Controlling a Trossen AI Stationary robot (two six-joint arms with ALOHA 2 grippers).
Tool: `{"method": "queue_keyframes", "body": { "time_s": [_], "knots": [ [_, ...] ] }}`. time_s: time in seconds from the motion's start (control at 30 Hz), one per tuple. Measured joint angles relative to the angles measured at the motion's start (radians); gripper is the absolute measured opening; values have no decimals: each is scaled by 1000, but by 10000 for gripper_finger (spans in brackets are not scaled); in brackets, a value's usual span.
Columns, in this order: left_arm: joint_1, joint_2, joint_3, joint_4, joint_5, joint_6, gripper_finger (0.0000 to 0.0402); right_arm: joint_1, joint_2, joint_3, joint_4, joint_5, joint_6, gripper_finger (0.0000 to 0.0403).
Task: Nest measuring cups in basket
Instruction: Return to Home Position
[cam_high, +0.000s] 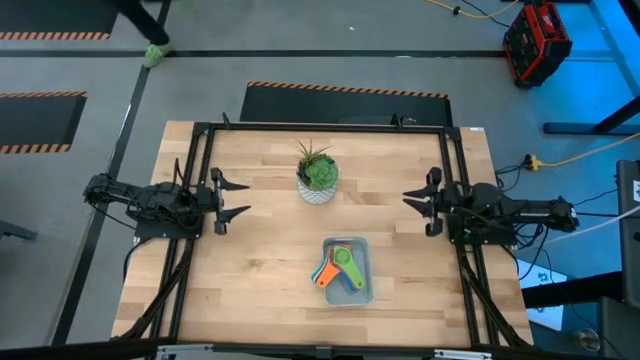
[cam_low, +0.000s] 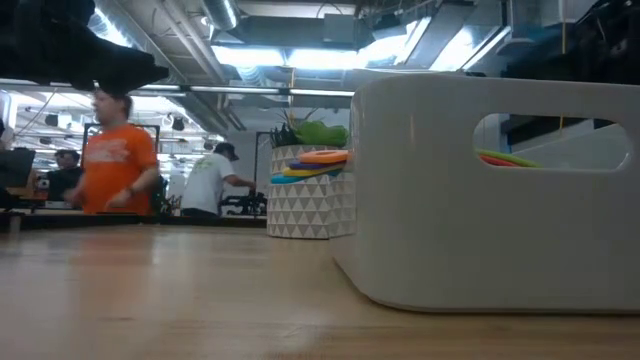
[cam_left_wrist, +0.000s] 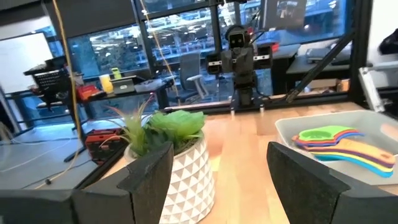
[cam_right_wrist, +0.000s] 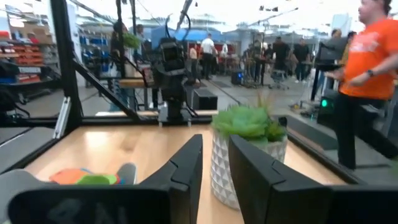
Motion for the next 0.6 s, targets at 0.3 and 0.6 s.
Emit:
{"method": "queue_keyframes", "body": {
  "time_s": [0.3, 0.6],
  "knots": [
    [0, 0, 0, -53, -154, -5, 254, -30, 0, 0, -73, 0, 43, 83],
    [0, 0, 0, -131, -143, -37, 254, -35, 1, 0, -75, -1, 40, 83]
  ]
}}
